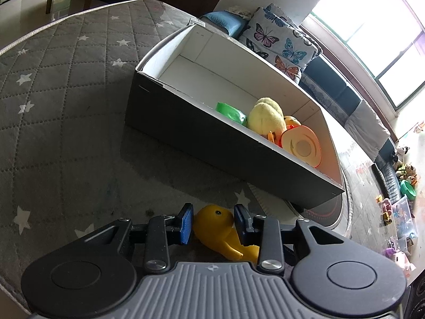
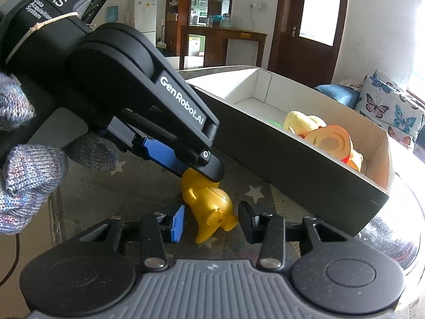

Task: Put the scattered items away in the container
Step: 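Close the left gripper on the yellow rubber duck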

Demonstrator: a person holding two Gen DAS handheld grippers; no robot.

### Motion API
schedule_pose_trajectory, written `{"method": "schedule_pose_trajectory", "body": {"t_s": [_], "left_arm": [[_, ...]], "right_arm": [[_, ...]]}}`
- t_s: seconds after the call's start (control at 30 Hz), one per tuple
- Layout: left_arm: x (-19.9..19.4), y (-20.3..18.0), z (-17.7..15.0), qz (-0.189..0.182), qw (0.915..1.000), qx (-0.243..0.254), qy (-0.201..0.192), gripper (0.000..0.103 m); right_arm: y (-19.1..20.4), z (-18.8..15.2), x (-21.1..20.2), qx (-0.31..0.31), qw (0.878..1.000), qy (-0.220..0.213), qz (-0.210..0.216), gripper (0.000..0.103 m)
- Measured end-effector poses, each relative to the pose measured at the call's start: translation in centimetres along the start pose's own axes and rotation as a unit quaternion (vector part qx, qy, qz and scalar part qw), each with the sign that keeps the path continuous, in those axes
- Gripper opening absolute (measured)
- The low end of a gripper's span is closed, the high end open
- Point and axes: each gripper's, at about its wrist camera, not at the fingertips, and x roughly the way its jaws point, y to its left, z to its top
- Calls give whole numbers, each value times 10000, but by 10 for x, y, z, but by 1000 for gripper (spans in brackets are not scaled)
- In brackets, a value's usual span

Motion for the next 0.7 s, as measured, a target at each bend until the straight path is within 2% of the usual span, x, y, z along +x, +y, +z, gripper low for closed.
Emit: {"method": "schedule_pose_trajectory", "body": {"t_s": [0.7], "left_arm": [[3, -1, -2, 2, 9999, -107, 88, 39]], "right_arm": [[0, -3, 1, 18, 10000, -6, -53, 39]]}}
